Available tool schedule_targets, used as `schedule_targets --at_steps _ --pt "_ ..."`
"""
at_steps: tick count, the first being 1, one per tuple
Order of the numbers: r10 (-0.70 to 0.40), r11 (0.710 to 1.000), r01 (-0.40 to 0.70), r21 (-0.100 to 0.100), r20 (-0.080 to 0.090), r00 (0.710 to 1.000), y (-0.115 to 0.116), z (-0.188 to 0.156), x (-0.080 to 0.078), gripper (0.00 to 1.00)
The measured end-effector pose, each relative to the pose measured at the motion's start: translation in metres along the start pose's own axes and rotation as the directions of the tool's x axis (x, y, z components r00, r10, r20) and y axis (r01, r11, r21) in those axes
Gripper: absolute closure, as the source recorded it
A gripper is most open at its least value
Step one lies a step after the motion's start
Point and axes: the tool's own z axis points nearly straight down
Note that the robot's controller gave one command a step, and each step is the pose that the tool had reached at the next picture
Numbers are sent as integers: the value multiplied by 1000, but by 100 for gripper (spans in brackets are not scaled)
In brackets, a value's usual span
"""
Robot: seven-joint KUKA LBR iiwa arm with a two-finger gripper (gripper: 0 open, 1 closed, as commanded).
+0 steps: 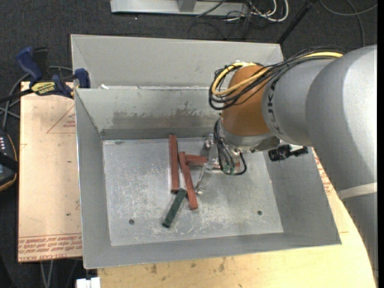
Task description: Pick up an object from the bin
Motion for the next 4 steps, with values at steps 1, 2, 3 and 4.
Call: schedule_targets --at_steps 1,2,3,4 --pt "22 1000 -22 1 4 1000 -26 -1 -9 0" --pt "18 1000 -18 1 4 1000 -25 -2 -9 100" --pt "16 1000 -16 -1 8 1000 -24 -35 -10 100" --pt "14 1000 -14 -2 8 1000 -23 -70 -12 100"
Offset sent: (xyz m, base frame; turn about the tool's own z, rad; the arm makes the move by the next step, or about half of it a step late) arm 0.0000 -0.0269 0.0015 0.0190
